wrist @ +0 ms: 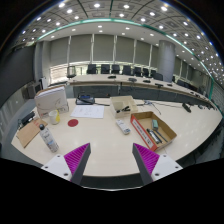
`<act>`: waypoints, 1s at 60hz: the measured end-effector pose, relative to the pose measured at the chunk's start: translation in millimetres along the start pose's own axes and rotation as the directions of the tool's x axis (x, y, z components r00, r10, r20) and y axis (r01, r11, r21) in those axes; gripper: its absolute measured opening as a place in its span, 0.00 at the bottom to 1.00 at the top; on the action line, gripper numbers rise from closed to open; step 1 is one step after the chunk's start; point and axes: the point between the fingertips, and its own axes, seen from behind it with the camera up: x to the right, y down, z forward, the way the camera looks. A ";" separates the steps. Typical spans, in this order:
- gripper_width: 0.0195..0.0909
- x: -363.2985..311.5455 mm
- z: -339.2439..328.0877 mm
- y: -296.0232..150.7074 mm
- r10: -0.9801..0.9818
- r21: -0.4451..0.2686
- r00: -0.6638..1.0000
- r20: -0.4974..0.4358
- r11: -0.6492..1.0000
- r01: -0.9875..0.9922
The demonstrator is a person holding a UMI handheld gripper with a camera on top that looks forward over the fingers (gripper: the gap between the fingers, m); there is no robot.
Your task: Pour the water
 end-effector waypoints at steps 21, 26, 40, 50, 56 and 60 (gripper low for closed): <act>0.93 -64.8 5.7 19.4 -0.031 -0.008 0.996 0.080 0.999 0.032; 0.94 -99.1 7.6 27.1 -0.044 -0.002 0.992 0.115 0.999 0.044; 0.94 -214.9 21.7 57.3 -0.066 0.032 0.979 0.191 0.998 0.061; 0.93 -294.3 59.0 68.1 -0.057 0.077 0.972 0.229 0.996 0.041; 0.94 -325.5 96.3 65.6 -0.052 0.118 0.973 0.223 0.993 0.026; 0.94 -338.5 120.2 63.7 -0.046 0.145 0.979 0.198 0.989 0.017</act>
